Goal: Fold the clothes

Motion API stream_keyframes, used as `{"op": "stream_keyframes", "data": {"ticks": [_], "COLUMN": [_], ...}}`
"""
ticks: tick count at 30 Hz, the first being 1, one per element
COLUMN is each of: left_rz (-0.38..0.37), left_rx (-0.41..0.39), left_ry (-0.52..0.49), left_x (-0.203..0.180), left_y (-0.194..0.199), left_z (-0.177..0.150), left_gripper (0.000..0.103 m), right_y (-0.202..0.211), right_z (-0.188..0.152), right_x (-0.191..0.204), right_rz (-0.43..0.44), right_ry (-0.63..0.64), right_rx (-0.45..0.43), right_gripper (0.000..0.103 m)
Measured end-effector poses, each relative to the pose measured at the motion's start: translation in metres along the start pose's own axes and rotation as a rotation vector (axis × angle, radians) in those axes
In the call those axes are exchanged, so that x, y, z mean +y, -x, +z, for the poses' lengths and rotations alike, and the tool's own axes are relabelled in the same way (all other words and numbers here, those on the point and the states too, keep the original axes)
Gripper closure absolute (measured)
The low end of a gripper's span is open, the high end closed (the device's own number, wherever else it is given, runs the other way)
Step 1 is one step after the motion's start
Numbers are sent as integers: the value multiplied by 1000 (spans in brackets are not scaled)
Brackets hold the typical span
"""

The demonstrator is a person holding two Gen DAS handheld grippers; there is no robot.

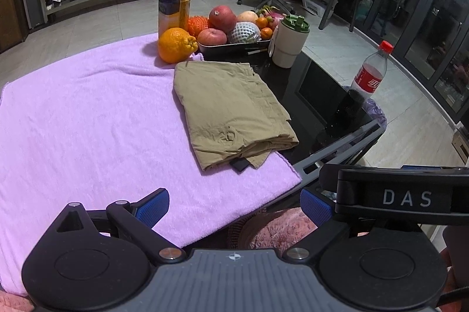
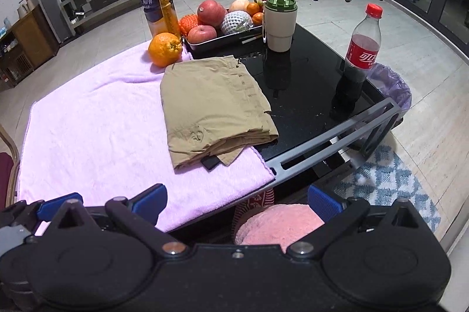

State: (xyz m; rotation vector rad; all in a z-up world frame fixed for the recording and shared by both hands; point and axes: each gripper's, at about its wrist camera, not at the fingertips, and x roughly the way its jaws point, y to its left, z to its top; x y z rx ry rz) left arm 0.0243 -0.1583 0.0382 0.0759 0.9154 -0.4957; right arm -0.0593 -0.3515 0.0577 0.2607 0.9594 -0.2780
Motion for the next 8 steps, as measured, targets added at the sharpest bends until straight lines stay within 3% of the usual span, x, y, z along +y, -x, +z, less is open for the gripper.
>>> {"op": "stream_keyframes", "data": {"ticks": [8], "left_rz": [17], "left_rx": [-13], "left_ry": [-4], "left_x": [0], "left_y": [-3], "left_z": [-2], "left_gripper": [4], "right_y": [-5], "right_z": [-2], "right_x": [-2], "right_rz": [8], "right_ry": [-12], "right_rx": [3], "right_gripper": [0]}}
